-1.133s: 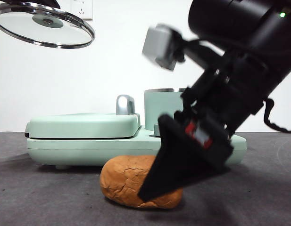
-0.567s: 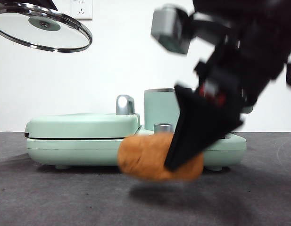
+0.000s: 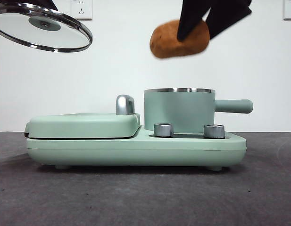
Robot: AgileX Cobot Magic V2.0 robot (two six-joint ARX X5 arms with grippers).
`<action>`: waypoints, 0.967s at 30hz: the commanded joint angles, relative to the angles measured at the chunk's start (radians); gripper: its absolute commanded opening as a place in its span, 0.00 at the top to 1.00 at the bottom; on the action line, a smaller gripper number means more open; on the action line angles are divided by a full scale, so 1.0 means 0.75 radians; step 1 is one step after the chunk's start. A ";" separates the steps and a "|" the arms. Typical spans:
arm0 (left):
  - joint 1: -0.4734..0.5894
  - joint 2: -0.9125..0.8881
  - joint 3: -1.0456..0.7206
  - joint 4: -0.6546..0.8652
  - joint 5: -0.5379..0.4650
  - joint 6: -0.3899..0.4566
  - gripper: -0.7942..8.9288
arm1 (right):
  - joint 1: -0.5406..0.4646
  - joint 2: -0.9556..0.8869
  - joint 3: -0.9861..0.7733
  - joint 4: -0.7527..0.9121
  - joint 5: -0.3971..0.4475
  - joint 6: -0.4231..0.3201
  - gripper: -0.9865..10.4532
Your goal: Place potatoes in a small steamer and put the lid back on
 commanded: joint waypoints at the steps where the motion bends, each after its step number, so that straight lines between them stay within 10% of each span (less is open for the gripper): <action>1: -0.003 -0.005 0.021 0.039 0.002 0.004 0.91 | -0.052 0.116 0.136 -0.013 0.007 0.009 0.71; 29: -0.002 -0.005 0.021 0.041 0.001 0.005 0.91 | -0.257 0.824 0.631 -0.025 0.037 -0.091 0.71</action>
